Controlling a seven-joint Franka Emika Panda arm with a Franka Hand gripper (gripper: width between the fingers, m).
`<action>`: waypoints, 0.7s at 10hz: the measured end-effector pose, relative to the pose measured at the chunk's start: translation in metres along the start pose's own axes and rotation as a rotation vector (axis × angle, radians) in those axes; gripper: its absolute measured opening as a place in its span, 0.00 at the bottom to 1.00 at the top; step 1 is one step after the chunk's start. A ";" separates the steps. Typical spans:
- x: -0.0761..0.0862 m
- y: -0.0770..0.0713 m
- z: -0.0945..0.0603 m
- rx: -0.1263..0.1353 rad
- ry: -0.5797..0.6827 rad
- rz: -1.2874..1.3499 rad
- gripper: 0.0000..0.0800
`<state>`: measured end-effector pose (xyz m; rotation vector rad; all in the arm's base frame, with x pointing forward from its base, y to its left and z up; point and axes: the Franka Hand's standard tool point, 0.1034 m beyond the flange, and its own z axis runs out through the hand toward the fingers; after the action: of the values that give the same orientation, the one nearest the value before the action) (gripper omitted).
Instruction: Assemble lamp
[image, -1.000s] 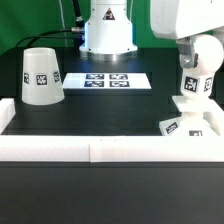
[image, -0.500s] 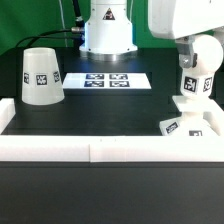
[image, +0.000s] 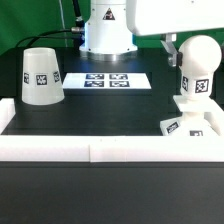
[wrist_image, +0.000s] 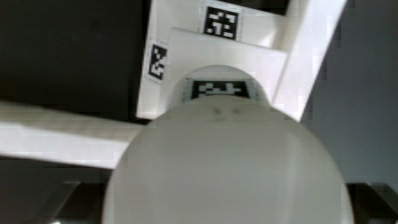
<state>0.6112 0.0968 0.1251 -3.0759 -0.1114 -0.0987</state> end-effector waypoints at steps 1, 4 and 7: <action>0.000 0.001 0.000 -0.001 -0.001 0.083 0.72; -0.001 0.003 0.000 -0.002 -0.005 0.342 0.72; -0.003 -0.001 0.002 -0.003 -0.018 0.647 0.72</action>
Offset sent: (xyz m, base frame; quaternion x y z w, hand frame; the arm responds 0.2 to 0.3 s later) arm 0.0004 0.0048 0.0003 0.0015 -0.0153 0.1917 0.9813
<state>0.6080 0.0980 0.1229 -2.9406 0.8677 -0.0361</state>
